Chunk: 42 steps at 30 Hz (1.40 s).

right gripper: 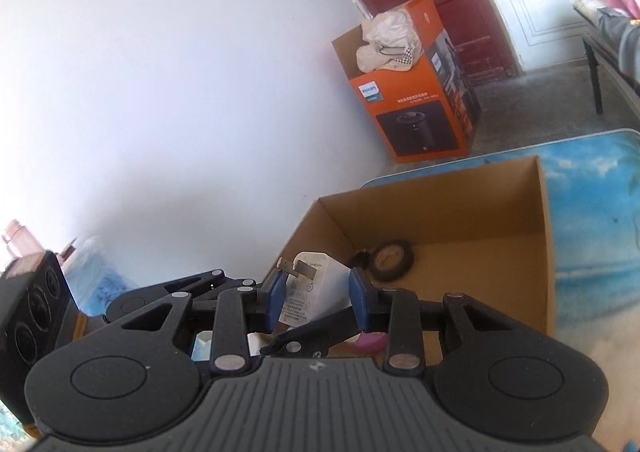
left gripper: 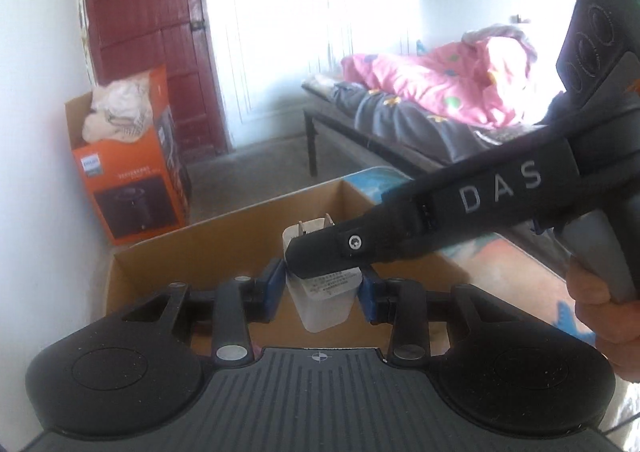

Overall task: Organize rigid objects
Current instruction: 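Carry the white charger into the box and open the right tool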

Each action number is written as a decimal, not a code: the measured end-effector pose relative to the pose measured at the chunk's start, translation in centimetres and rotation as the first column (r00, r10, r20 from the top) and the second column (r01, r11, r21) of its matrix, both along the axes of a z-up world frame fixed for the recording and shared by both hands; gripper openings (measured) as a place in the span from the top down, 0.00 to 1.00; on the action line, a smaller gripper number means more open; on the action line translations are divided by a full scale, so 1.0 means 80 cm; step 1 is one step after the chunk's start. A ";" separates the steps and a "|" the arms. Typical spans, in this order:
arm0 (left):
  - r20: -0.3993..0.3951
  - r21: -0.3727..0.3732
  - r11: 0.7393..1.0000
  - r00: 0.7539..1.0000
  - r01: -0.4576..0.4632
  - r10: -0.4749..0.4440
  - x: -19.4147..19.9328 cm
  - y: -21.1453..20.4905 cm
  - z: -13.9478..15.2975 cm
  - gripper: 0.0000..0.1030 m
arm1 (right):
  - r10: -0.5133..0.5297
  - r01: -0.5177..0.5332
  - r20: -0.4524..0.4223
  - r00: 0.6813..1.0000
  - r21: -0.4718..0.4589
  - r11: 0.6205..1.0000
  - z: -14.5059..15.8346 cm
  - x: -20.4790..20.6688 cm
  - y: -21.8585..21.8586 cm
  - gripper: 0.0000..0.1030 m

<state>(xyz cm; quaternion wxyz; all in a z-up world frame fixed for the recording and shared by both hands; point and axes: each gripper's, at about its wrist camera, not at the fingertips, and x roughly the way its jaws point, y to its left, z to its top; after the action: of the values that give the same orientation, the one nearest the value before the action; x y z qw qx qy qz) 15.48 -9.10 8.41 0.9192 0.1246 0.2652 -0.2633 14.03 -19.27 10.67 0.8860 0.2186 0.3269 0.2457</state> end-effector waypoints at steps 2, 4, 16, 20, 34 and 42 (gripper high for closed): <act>-0.070 0.006 1.000 0.998 -0.008 0.009 0.035 0.003 -0.008 0.63 | 0.002 -0.002 -0.041 0.999 -0.009 1.000 -0.005 0.037 0.002 0.64; -0.135 0.015 0.999 0.990 -0.028 0.030 0.068 0.004 -0.019 0.64 | 0.007 -0.008 -0.087 0.996 -0.009 1.000 -0.017 0.072 0.001 0.64; -0.421 0.064 0.983 0.888 -0.173 0.184 0.181 0.009 -0.074 0.64 | 0.040 -0.065 -0.292 0.956 -0.078 0.995 -0.104 0.216 0.010 0.63; -0.451 0.079 0.977 0.868 -0.196 0.210 0.206 0.008 -0.082 0.64 | 0.044 -0.071 -0.332 0.942 -0.071 0.995 -0.119 0.238 0.009 0.63; -0.446 0.109 0.978 0.871 -0.175 0.206 0.215 -0.001 -0.084 0.35 | 0.026 -0.047 -0.362 0.932 -0.051 0.998 -0.128 0.255 0.004 0.62; -0.341 0.074 0.991 0.931 -0.115 0.134 0.157 0.000 -0.022 0.12 | 0.005 0.001 -0.198 0.980 0.027 1.000 -0.051 0.180 -0.038 0.57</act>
<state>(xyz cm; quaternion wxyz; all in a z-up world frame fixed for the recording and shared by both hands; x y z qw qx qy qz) 28.06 -9.12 6.65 0.8697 0.0837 0.4363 -0.2151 28.42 -22.29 6.55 0.8459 0.2533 0.4103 0.2279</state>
